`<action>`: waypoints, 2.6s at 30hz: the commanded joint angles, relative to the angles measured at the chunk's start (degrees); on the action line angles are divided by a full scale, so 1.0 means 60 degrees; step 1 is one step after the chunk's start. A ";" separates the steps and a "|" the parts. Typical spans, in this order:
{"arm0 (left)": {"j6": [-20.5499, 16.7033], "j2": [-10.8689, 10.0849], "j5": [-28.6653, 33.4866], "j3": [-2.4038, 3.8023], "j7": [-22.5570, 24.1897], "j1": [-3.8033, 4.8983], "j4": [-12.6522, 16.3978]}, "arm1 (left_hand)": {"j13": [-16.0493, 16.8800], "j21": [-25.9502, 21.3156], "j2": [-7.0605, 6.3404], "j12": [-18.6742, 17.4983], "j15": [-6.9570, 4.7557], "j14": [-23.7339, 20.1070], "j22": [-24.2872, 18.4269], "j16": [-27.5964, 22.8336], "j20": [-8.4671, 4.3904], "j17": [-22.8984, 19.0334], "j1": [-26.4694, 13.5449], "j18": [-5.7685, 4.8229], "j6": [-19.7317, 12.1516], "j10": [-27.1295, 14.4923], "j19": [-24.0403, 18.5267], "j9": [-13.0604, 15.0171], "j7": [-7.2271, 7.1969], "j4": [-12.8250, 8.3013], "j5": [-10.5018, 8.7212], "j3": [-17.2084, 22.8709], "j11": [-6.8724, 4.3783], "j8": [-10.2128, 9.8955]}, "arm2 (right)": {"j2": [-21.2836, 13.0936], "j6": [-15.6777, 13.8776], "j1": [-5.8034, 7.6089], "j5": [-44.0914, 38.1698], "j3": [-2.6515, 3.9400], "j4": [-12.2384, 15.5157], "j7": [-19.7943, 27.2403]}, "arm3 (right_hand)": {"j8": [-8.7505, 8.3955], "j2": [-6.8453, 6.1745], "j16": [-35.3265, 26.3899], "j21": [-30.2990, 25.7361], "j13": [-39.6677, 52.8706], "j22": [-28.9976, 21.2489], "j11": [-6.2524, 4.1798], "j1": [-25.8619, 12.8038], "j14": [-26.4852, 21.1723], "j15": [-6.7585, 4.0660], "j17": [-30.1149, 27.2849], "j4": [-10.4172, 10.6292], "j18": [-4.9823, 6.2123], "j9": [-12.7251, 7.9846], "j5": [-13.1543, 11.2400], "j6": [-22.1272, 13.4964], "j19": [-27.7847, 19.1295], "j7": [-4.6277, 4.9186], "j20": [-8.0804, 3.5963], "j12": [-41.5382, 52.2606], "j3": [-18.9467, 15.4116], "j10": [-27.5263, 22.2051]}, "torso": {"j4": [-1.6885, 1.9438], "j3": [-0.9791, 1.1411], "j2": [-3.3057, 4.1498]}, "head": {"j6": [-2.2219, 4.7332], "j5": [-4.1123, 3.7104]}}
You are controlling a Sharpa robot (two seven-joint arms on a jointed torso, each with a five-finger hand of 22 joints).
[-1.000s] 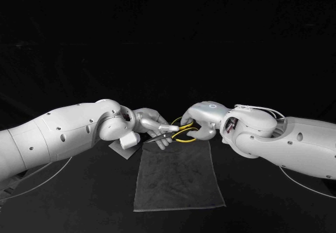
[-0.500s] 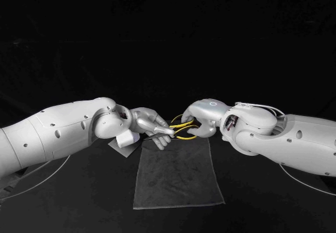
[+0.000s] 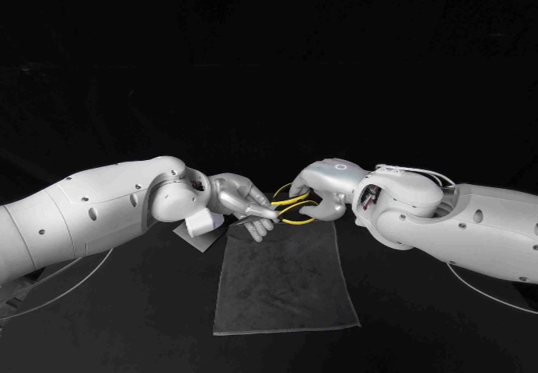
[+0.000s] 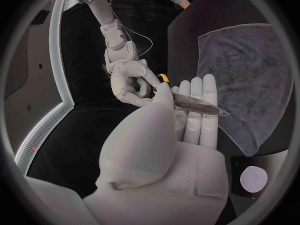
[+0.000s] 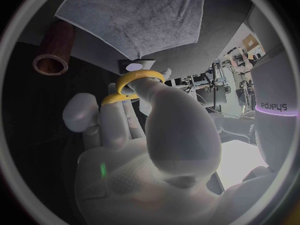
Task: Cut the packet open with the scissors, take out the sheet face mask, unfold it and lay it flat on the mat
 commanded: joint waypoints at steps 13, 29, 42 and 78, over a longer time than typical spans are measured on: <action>0.0431 0.0031 0.0525 -0.0039 -0.0077 0.0007 -0.0070 | 0.0029 0.0397 -0.0470 -0.0153 -0.0012 0.0081 0.0217 0.0040 -0.0030 0.0582 -0.1319 0.0112 -0.0098 0.0382 -0.0192 0.0488 -0.0051 -0.0621 -0.0010 0.3171 -0.0101 0.0236 | 0.0021 -0.0926 -0.0011 0.0324 -0.0029 -0.0164 0.0292 | 0.0396 -0.0987 -0.4859 -0.4362 -0.0151 -0.4188 -0.0234 0.0007 -0.3211 0.0621 -0.5003 0.0806 0.0632 -0.0135 0.0051 -0.0869 -0.3792 0.0194 0.0537 -0.0026 0.0413 -0.0122 | -0.0002 -0.0007 0.0009 | -0.0041 0.0009; 0.0273 0.0044 0.0567 -0.0138 -0.0589 0.0006 -0.0083 | 0.0037 0.0870 -0.1132 -0.0146 -0.0022 0.0169 0.0485 -0.0067 -0.0052 0.1024 -0.3870 0.0113 -0.0103 0.0528 -0.0367 0.1030 -0.0028 -0.2166 0.0023 0.5895 -0.0121 0.0440 | -0.0319 -0.1035 -0.0015 0.1687 -0.0041 0.0048 0.1323 | -0.0016 -0.1205 -0.8873 -0.8251 -0.0141 -0.6698 0.0061 0.0273 -0.5086 0.1411 -0.7063 0.0785 0.0726 -0.0261 0.0216 -0.0760 -0.4787 0.0321 0.1537 -0.0005 -0.0172 -0.0207 | 0.0005 -0.0006 0.0005 | -0.0068 -0.0017; 0.0137 0.0035 0.0571 -0.0171 -0.0633 0.0003 -0.0124 | 0.0040 0.0967 -0.1115 -0.0141 -0.0038 0.0216 0.0537 -0.0082 -0.0071 0.1084 -0.4144 0.0118 -0.0073 0.0574 -0.0374 0.1138 -0.0012 -0.2447 0.0022 0.6107 -0.0125 0.0489 | -0.0744 -0.0589 -0.0016 0.2612 -0.0040 0.0252 0.1596 | -0.0419 -0.0960 -1.0533 -0.9220 -0.0156 -0.7592 0.0385 0.0396 -0.5924 0.1785 -0.7931 0.0894 0.0695 -0.0457 0.1128 -0.0822 -0.3723 0.0097 0.1739 -0.0001 -0.2609 -0.1362 | -0.0001 0.0008 0.0008 | -0.0046 -0.0007; 0.0278 0.0020 0.0680 -0.0323 -0.0728 -0.0009 -0.0171 | 0.0043 0.1024 -0.1068 -0.0134 -0.0041 0.0256 0.0567 -0.0086 -0.0078 0.1114 -0.4294 0.0115 -0.0041 0.0616 -0.0374 0.1212 -0.0005 -0.2561 0.0020 0.6181 -0.0124 0.0522 | -0.1071 -0.0157 0.0022 0.4423 -0.0021 0.0139 0.2044 | -0.1159 -0.0433 -1.1849 -1.1238 -0.0159 -0.9477 -0.0225 0.2110 -0.5457 0.2371 -0.8720 0.2453 0.0072 -0.0975 0.1387 -0.1721 -1.0579 -0.0445 0.2006 -0.0035 -0.4773 -0.1886 | 0.0003 0.0003 0.0022 | -0.0096 -0.0054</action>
